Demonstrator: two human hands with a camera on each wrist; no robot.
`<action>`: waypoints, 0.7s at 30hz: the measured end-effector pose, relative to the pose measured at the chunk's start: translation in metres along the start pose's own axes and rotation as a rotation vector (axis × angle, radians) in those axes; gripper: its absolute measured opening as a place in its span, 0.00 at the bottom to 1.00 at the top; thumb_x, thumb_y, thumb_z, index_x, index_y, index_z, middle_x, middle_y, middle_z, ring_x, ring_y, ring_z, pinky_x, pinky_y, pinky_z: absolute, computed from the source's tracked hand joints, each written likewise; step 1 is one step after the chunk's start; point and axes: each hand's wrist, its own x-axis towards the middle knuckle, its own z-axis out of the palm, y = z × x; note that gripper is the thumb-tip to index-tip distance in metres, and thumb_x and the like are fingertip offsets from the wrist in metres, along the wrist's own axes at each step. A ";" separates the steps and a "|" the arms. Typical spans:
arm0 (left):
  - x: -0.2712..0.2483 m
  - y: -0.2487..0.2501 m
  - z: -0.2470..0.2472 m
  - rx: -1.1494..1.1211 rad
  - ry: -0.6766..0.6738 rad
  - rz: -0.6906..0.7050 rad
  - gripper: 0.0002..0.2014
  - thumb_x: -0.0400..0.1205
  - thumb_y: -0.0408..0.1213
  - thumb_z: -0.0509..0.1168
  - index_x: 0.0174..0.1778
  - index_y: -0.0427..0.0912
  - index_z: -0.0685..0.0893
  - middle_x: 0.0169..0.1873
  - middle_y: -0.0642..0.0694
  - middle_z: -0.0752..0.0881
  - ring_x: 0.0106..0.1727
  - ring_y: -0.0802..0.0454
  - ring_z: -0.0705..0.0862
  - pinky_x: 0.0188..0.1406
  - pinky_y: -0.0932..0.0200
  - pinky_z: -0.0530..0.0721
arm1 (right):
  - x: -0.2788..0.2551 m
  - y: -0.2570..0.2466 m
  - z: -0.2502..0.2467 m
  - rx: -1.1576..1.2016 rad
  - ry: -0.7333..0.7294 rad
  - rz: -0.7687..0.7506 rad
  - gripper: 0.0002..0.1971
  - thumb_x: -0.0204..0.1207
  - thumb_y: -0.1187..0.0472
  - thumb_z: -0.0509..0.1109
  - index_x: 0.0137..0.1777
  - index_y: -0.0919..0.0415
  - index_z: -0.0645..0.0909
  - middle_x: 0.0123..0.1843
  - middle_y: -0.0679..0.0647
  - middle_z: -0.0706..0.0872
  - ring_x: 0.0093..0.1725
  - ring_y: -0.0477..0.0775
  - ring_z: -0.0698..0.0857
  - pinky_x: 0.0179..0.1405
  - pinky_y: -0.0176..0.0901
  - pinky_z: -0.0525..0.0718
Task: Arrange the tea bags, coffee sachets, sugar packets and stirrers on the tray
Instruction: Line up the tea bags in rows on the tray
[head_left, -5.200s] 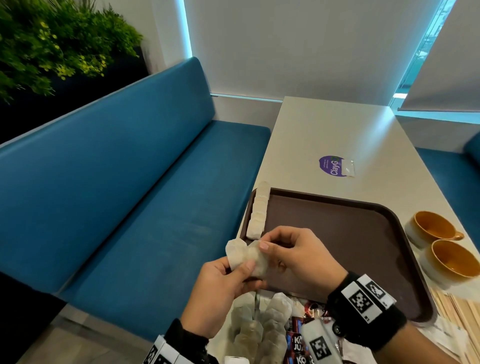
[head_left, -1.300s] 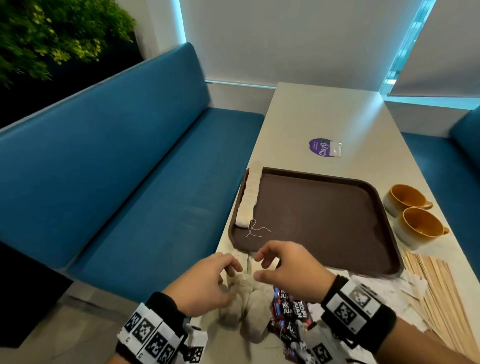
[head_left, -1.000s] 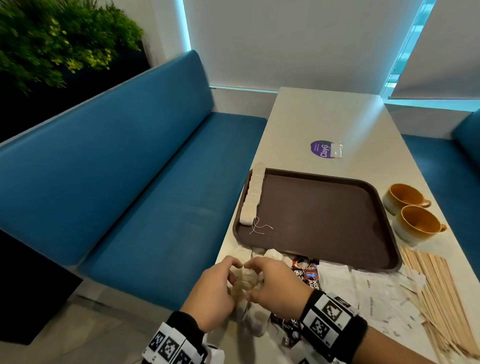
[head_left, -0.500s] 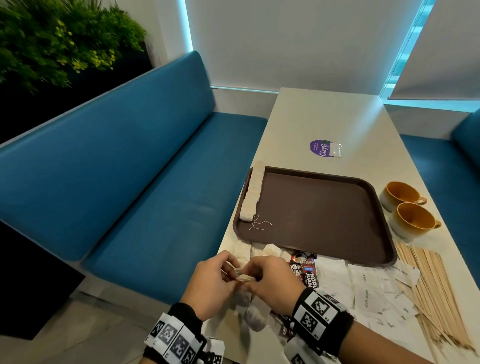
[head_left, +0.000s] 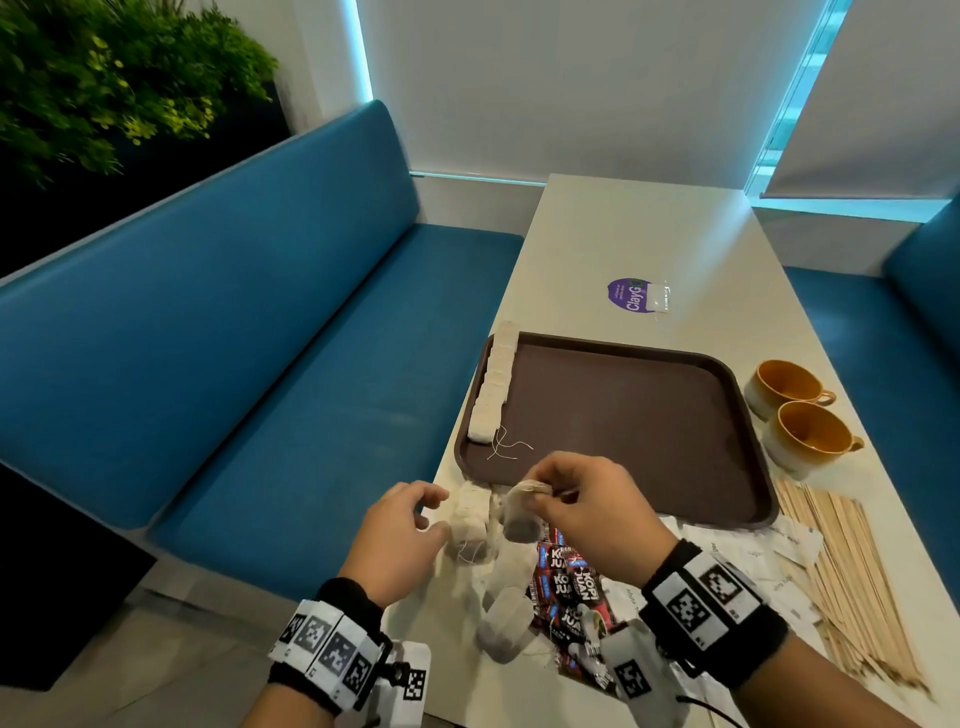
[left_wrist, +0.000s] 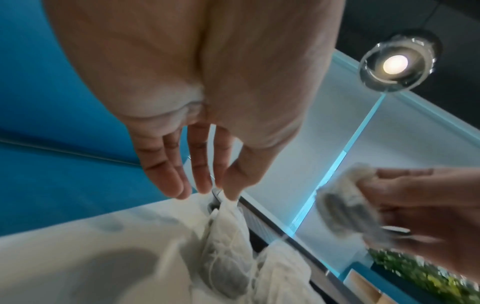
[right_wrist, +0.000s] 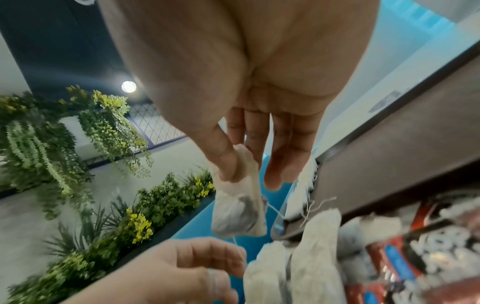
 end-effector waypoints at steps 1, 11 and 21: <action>0.004 0.000 0.003 0.026 -0.024 -0.009 0.15 0.80 0.36 0.70 0.61 0.55 0.84 0.56 0.59 0.83 0.48 0.61 0.84 0.47 0.71 0.78 | -0.003 0.000 -0.005 -0.001 -0.020 -0.002 0.05 0.78 0.60 0.77 0.44 0.48 0.89 0.40 0.40 0.92 0.41 0.39 0.88 0.43 0.33 0.84; 0.023 0.008 0.025 0.103 -0.146 -0.012 0.28 0.78 0.32 0.67 0.76 0.52 0.77 0.61 0.56 0.79 0.49 0.57 0.80 0.59 0.61 0.82 | -0.024 0.006 -0.010 0.126 -0.205 0.031 0.04 0.74 0.64 0.77 0.42 0.53 0.89 0.39 0.50 0.93 0.36 0.41 0.85 0.46 0.47 0.88; 0.016 0.007 0.023 0.028 -0.088 -0.015 0.19 0.75 0.39 0.77 0.59 0.59 0.82 0.41 0.54 0.86 0.42 0.58 0.86 0.48 0.60 0.86 | -0.022 0.014 -0.010 0.127 -0.175 0.032 0.03 0.75 0.61 0.78 0.44 0.52 0.90 0.41 0.48 0.94 0.43 0.52 0.91 0.49 0.47 0.90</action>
